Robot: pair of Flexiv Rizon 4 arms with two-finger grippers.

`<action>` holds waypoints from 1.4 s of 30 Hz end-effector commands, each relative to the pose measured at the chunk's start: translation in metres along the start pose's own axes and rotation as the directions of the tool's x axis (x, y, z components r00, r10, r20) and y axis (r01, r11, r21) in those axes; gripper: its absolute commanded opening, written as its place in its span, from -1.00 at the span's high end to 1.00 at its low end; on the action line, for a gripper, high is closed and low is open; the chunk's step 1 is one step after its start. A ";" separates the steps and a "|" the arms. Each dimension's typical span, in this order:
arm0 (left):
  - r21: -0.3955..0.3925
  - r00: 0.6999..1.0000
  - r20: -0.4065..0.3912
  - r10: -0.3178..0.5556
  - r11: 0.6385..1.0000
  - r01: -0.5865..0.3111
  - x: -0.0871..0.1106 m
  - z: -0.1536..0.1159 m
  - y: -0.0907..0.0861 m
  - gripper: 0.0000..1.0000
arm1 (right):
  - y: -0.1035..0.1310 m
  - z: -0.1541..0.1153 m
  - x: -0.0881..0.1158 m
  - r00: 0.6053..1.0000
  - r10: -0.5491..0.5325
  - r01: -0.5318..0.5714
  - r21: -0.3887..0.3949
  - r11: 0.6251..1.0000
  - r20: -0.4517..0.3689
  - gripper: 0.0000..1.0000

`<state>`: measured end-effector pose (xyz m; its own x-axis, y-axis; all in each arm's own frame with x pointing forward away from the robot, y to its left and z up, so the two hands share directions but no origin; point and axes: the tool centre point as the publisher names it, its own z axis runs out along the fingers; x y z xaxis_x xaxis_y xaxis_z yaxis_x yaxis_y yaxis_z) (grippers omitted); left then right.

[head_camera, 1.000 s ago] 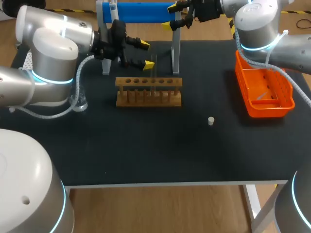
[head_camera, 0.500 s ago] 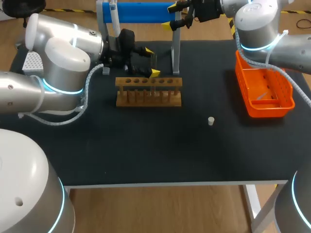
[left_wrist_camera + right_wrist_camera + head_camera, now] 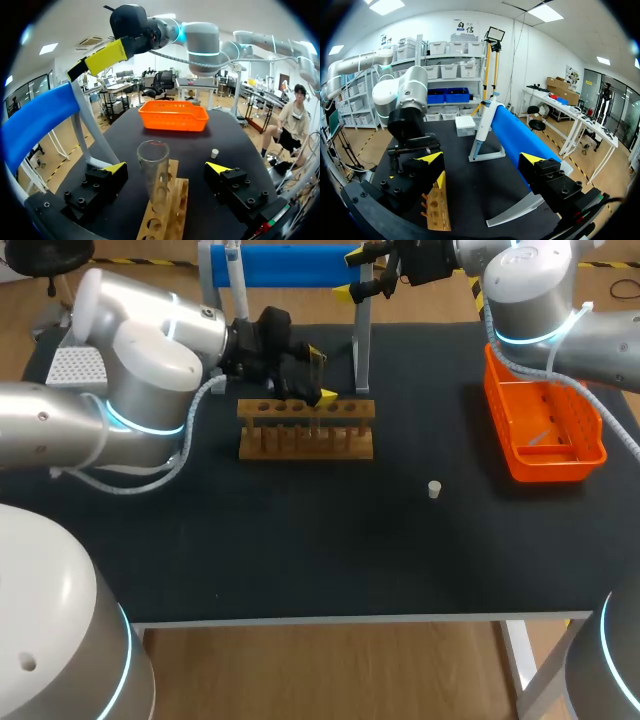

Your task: Invert the test tube, pick up the pipette, mount the tip to pipette, aspirate from beaker and dispense into the tube, eject the tip, return the pipette, and cap with the stopper.

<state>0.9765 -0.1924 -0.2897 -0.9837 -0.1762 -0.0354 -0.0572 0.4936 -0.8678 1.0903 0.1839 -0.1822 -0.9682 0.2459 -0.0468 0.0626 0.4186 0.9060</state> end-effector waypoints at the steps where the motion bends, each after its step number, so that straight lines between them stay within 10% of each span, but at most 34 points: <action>1: -0.027 1.000 -0.006 0.005 1.000 -0.005 -0.004 0.007 0.000 -1.00 | 0.001 -0.001 -0.001 1.000 0.001 -0.001 0.006 1.000 -0.004 -1.00; 42: -0.120 0.999 0.004 0.045 0.992 -0.045 0.000 0.011 0.007 -1.00 | 0.001 -0.001 -0.001 1.000 0.001 -0.001 0.006 1.000 -0.004 -1.00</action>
<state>0.9783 -0.1985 -0.3017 -0.9846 -0.1566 -0.0777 -0.0318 0.5974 -0.8013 1.0903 0.1840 -0.1822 -0.9682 0.2459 -0.0468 0.0626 0.4186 0.9060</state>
